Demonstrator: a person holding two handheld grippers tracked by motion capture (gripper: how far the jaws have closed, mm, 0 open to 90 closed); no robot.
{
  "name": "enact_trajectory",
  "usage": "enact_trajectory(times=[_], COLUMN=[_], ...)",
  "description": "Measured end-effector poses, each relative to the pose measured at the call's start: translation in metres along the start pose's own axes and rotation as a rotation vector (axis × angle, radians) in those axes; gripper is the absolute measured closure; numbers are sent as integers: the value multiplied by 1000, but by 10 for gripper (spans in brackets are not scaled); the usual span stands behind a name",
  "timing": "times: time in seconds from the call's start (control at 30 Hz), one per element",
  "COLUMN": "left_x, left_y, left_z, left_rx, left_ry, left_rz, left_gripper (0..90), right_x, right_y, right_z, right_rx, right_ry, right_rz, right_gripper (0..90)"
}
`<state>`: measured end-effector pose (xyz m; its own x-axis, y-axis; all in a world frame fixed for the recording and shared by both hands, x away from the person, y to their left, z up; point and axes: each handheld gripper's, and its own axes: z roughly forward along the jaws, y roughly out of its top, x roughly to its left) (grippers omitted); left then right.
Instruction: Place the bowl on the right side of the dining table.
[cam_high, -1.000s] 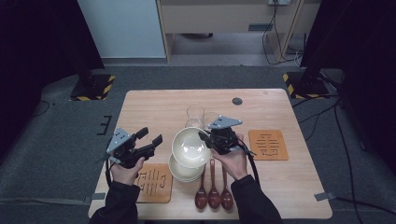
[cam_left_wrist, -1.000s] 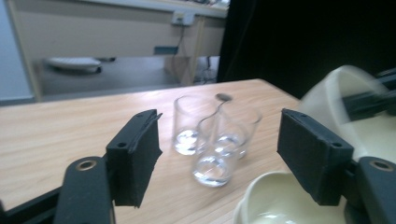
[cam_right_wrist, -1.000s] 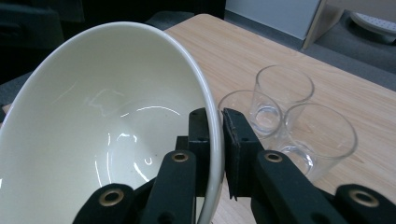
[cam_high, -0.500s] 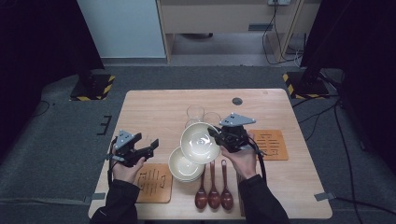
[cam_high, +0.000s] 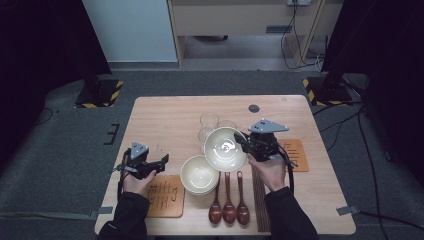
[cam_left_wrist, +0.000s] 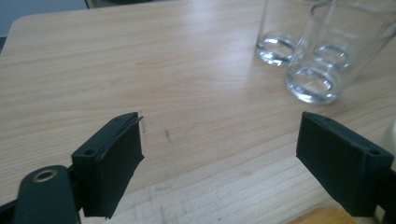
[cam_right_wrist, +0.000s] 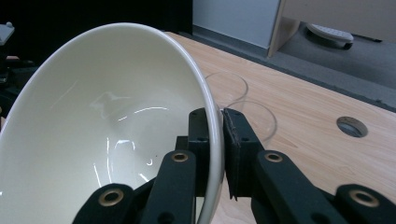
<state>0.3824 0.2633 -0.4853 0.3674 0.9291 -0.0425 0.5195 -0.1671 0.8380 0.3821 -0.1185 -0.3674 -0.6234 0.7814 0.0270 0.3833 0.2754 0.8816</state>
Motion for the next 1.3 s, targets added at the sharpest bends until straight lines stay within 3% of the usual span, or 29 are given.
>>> enact_trajectory(times=[0.23, 0.63, 1.3], left_x=[5, 14, 14], left_y=[-10, -21, -26], left_z=[11, 20, 31], left_rx=[63, 125, 196], left_ry=[23, 56, 68], left_rz=[6, 1, 30], left_gripper=[132, 129, 110], right_x=[-12, -32, -68], right_y=[-5, -17, -46], right_z=[-9, -21, -36], right_rx=[-4, 5, 27], right_ry=[-34, -87, -176], right_rz=[14, 49, 111], right_gripper=[825, 825, 824])
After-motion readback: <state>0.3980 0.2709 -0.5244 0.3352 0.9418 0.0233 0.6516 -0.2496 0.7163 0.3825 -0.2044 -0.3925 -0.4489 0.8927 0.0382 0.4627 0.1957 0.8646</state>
